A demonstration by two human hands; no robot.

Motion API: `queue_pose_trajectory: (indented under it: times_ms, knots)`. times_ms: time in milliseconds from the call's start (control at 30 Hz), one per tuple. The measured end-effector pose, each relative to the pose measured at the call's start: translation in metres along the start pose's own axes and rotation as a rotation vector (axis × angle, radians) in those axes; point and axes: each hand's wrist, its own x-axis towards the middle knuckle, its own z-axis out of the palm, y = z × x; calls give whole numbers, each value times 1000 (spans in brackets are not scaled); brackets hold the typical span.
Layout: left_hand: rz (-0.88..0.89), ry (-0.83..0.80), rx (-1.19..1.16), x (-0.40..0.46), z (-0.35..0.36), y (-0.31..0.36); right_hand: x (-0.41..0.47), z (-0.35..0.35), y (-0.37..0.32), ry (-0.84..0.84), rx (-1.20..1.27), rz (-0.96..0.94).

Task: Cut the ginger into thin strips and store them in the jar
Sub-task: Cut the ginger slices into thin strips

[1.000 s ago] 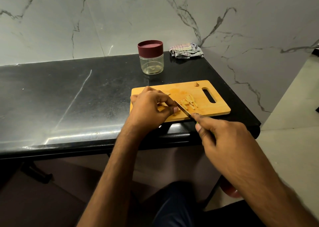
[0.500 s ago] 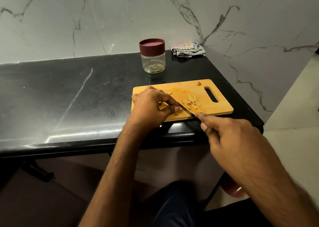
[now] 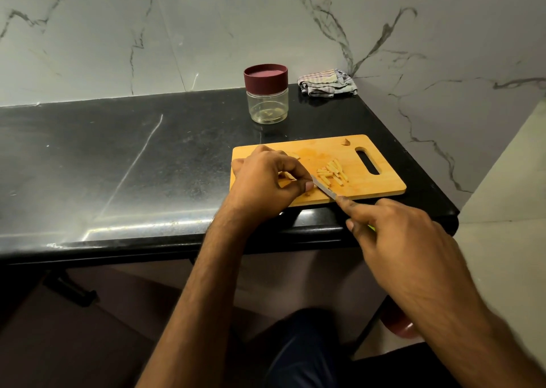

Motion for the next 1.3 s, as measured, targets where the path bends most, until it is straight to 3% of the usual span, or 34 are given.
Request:
queue_pose_trajectory:
  times_ms: [400, 633, 1033, 1300]
  knots:
    - [88, -126, 247, 2, 4, 2, -1, 3, 3, 40, 25, -10]
    - [64, -39, 118, 1, 4, 0, -2, 3, 5, 102, 102, -23]
    - [115, -183, 251, 4, 3, 3, 3, 1, 3, 42, 33, -30]
    - [16, 0, 26, 2, 5, -1, 0, 4, 5, 131, 139, -51]
